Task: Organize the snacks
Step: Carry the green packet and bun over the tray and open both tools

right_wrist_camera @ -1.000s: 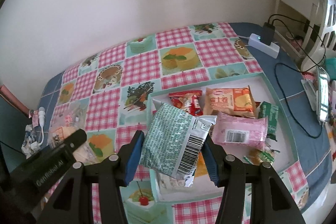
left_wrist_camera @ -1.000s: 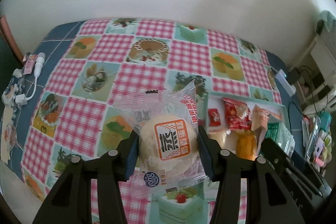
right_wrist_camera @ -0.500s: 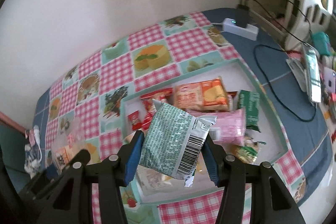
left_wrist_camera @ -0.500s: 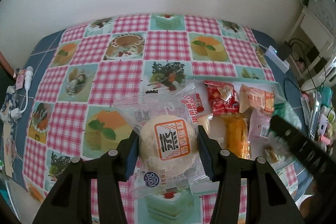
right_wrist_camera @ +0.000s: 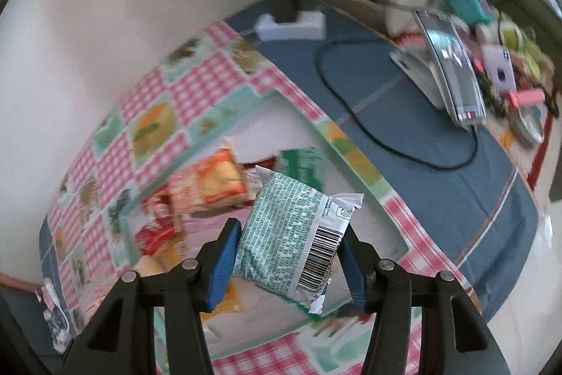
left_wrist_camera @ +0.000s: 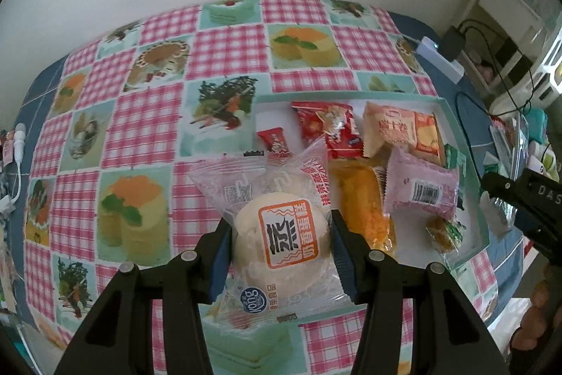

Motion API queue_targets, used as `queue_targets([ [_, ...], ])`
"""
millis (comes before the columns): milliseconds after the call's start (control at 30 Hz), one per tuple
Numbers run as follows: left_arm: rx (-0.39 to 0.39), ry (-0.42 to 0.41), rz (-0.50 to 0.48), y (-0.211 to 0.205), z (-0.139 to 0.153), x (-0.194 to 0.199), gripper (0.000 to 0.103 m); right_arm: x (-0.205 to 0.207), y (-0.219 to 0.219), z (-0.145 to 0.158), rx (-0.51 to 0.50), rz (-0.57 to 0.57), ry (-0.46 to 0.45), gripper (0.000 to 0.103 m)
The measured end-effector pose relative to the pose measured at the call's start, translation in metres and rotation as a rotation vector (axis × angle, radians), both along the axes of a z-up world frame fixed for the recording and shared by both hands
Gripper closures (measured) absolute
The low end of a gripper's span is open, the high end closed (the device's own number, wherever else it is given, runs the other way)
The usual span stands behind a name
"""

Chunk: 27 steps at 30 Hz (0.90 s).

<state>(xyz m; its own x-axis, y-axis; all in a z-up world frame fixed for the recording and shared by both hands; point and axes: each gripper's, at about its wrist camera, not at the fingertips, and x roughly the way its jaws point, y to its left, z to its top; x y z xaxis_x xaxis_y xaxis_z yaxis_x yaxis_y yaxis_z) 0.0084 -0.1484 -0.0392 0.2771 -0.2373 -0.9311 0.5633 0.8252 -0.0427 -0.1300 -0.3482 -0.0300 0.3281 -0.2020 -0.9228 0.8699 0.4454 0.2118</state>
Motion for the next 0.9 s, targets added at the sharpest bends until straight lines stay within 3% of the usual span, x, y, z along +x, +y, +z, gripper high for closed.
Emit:
queue_targets([
  [333,-0.002,0.026,-0.007,-0.014,-0.015,0.003,0.050,-0.019,-0.031,-0.035,0.089,-0.082,0.034,0.045],
  [567,-0.022,0.030,-0.025,-0.018,-0.017,0.004,0.049,-0.009,-0.027,-0.045,0.111,-0.051,0.055,0.045],
  [667,-0.026,0.024,-0.035,-0.019,-0.015,0.003,0.040,-0.007,-0.027,-0.049,0.120,-0.047,0.059,0.045],
  [800,-0.032,0.024,-0.026,-0.016,-0.014,0.004,0.037,-0.004,-0.026,-0.050,0.121,-0.039,0.068,0.044],
  [900,-0.032,0.037,0.011,-0.009,-0.016,0.008,0.030,-0.002,-0.025,-0.052,0.123,-0.037,0.080,0.036],
])
